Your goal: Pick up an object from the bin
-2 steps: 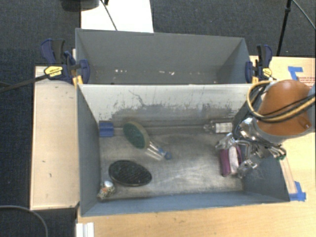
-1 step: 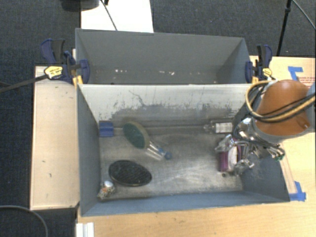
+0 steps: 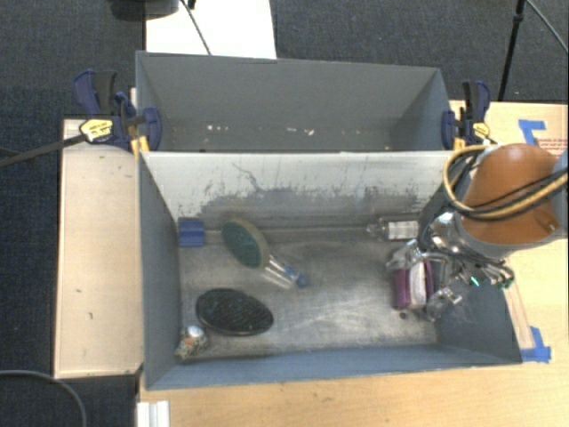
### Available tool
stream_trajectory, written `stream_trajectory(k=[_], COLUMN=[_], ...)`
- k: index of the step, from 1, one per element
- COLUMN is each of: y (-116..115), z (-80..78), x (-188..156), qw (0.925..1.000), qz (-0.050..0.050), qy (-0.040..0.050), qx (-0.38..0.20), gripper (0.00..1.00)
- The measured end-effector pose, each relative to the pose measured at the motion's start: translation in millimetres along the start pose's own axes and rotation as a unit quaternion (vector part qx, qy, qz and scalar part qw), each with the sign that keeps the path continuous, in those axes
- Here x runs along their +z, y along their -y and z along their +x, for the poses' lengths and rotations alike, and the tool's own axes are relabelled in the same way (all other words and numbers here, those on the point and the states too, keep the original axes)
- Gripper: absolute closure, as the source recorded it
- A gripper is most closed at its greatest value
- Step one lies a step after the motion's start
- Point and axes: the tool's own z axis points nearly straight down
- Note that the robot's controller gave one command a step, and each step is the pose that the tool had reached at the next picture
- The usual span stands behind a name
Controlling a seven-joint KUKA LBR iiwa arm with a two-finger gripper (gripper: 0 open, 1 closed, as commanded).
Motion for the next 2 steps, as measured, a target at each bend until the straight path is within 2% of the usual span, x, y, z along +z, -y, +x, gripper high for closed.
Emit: stream_trajectory(k=[1, 2], y=[-2.2, 3.2], z=[-6.9, -24.5], x=[-2.0, -3.5], qw=[0.9602, 0.9199], qz=[-0.006, -0.001], qy=[0.0003, 0.0113], qx=[-0.279, -0.392], gripper=[0.00, 0.00])
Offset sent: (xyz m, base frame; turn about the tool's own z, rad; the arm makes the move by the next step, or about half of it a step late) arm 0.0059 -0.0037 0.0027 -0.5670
